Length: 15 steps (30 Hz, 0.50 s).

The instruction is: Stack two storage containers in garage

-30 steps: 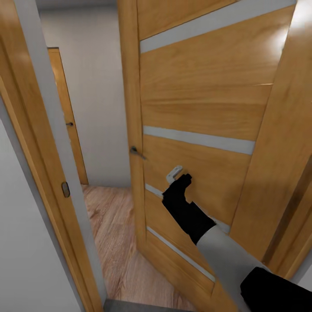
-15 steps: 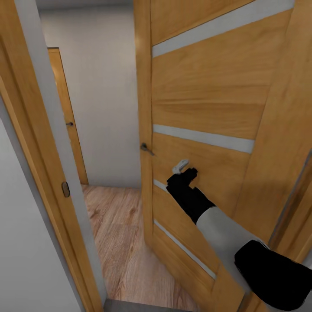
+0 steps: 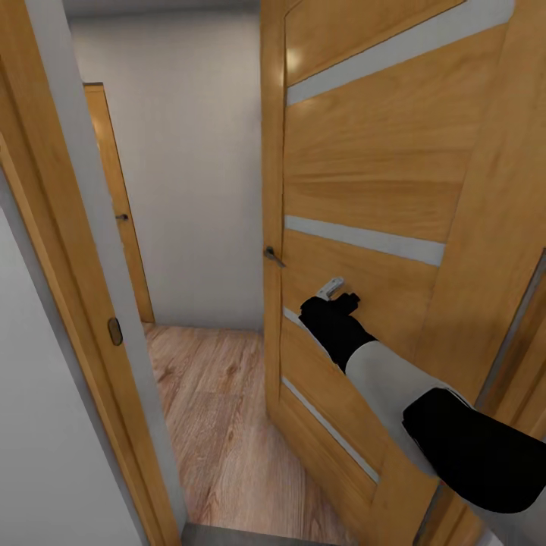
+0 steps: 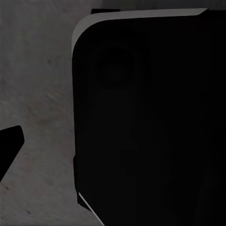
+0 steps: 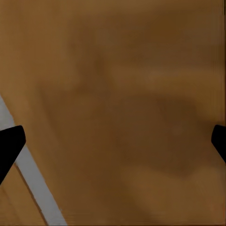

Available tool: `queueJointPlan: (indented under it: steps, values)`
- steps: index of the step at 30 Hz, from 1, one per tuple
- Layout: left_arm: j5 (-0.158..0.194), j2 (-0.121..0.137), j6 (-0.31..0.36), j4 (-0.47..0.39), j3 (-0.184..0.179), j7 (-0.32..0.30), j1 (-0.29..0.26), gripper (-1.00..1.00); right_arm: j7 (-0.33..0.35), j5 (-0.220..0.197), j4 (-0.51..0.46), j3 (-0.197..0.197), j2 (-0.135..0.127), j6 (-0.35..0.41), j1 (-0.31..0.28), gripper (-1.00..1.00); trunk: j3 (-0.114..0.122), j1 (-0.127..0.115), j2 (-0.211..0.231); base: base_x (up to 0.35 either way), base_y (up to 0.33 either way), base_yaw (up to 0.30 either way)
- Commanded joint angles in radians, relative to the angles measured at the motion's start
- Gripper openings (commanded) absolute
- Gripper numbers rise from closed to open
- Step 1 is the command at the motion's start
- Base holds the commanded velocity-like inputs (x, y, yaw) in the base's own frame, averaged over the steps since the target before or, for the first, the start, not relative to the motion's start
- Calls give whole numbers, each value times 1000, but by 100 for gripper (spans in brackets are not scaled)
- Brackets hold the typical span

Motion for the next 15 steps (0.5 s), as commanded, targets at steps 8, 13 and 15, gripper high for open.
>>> queueJointPlan:
  steps: [8,13,15]
  values:
    - [3,0,-2,-1,-1,-1,0,100,-119,-101,53,2,0,12,-29,100,-1,0,0,0,0,0]
    - [3,0,-1,-1,0,-1,0,100,-124,-125,77,2,0,5,-40,100,-1,0,0,0,0,0]
    - [3,0,-2,-1,-1,-1,0,100,-124,-128,94,2,0,4,-53,100,-1,0,0,0,0,0]
